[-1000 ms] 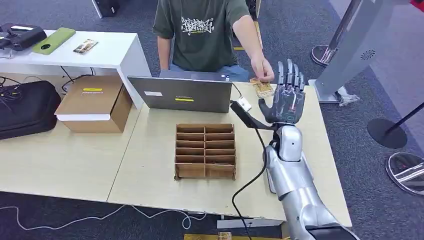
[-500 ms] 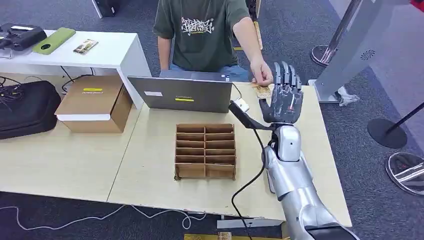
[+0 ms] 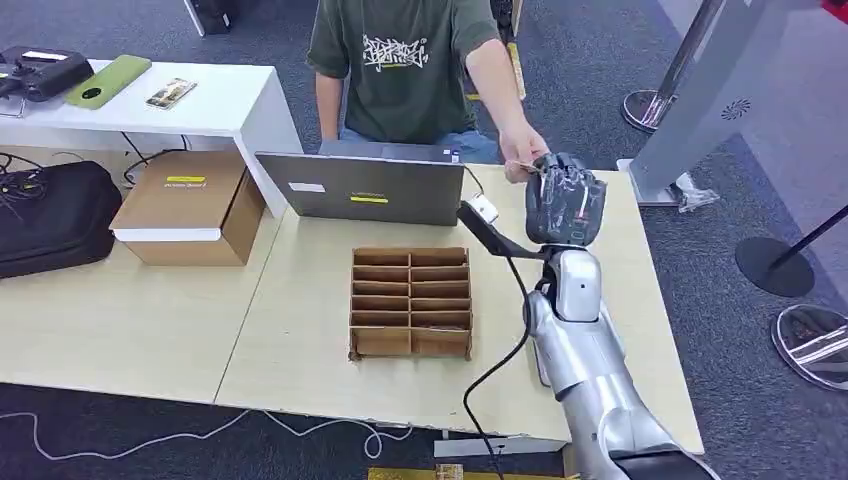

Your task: Pass the card to the sensor for recognition and then transmit it.

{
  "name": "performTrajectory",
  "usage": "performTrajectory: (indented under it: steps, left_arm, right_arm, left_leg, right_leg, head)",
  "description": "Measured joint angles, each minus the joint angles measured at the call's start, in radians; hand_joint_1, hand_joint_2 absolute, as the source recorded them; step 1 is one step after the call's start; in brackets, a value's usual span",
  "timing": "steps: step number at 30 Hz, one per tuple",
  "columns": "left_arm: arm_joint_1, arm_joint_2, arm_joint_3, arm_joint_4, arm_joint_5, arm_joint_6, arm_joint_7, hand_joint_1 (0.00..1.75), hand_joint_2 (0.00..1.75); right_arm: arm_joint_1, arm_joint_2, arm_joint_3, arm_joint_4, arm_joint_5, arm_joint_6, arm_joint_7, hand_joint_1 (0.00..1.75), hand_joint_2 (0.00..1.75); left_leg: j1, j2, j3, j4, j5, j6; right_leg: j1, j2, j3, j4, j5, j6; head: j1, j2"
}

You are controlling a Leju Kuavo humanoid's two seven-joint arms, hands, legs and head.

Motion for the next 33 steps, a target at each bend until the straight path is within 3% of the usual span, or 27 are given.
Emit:
performTrajectory:
  steps: [9,13,16,21,22,33]
  left_arm:
    - [0.000,0.000,0.000,0.000,0.003,0.000,0.000,0.00,0.00]
    - [0.001,0.000,0.000,0.000,0.015,-0.002,0.000,0.00,0.00]
    - [0.001,0.000,0.000,0.000,0.023,-0.003,0.002,0.00,0.00]
    - [0.002,0.000,0.000,0.000,0.026,-0.008,0.008,0.00,0.00]
    - [0.002,0.000,0.000,0.000,0.026,-0.009,0.010,0.00,0.00]
    - [0.007,0.000,0.000,0.000,0.033,-0.003,0.017,0.00,0.00]
  right_arm:
    - [0.000,0.000,0.000,0.003,-0.021,0.000,-0.002,1.75,1.75]
    - [-0.013,0.006,-0.022,0.036,-0.198,0.003,-0.092,1.75,1.75]
    - [-0.035,0.023,-0.071,0.072,-0.430,0.086,-0.171,1.75,1.75]
    - [-0.030,0.046,-0.147,0.049,-0.775,0.345,-0.210,1.75,1.75]
    - [-0.025,0.048,-0.160,0.037,-0.819,0.368,-0.210,1.75,1.75]
    - [0.116,0.043,-0.174,-0.153,-0.914,0.382,-0.148,1.75,1.75]
  left_leg:
    - [0.000,0.000,0.000,0.000,0.000,0.000]
    - [0.000,0.000,0.000,0.000,0.000,0.000]
    - [0.000,0.000,0.000,0.000,0.000,0.000]
    - [0.000,-0.001,0.000,0.000,0.000,0.000]
    - [0.000,-0.001,0.000,0.000,0.000,0.000]
    - [0.000,-0.002,-0.001,0.000,0.000,0.000]
  right_leg:
    - [0.000,0.000,0.000,0.000,0.000,0.000]
    - [0.000,0.000,0.000,0.000,0.000,0.000]
    - [0.000,0.000,0.000,0.000,0.000,0.000]
    - [0.000,0.000,0.000,0.000,0.000,0.000]
    - [0.000,-0.001,0.000,0.000,0.000,0.000]
    - [0.000,-0.001,-0.001,0.000,0.000,0.000]
  head:
    - [0.000,0.000]
    - [0.000,0.000]
    - [0.000,0.000]
    - [0.000,0.000]
    - [0.000,0.000]
    - [0.000,0.000]
